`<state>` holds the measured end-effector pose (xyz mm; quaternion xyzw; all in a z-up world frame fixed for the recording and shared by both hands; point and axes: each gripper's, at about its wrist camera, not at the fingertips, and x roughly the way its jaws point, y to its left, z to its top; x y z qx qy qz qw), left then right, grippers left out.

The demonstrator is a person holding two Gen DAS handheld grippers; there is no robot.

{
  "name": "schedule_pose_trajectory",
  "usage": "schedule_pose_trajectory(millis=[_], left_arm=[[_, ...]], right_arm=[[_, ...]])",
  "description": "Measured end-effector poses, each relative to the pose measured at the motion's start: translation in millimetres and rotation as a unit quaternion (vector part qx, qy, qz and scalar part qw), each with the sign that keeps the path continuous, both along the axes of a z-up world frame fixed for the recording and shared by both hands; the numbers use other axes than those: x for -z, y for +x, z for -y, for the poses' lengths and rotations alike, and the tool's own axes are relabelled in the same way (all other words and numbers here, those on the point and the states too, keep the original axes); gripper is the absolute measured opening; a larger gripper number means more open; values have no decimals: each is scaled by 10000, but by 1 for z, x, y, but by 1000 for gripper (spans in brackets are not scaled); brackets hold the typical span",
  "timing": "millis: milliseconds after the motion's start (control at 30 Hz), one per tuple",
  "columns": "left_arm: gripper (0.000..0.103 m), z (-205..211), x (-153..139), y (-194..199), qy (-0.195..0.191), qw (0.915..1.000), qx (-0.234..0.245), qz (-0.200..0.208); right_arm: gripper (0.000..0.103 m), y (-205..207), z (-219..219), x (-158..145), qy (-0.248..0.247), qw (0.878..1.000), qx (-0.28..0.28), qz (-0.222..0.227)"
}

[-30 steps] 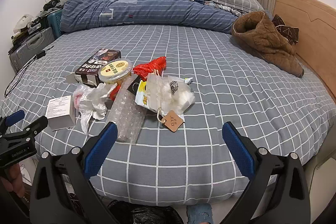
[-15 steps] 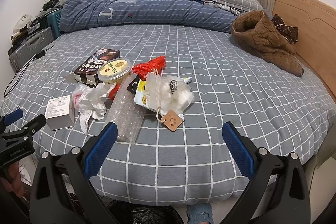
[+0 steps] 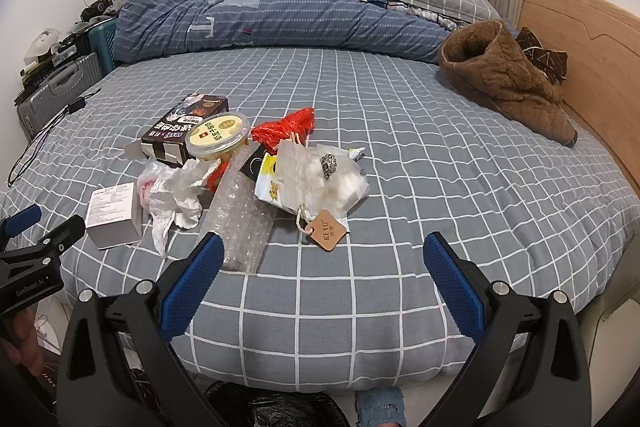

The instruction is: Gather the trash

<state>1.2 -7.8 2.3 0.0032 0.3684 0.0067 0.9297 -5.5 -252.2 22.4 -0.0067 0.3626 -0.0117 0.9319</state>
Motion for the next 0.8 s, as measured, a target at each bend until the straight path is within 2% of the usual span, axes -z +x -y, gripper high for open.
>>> schedule_pose_trajectory(millis=[800], left_arm=[[97,8,-9,2,75,10000,40,13]], right_arm=[[96,-5,5,-6,51,10000,53,27]])
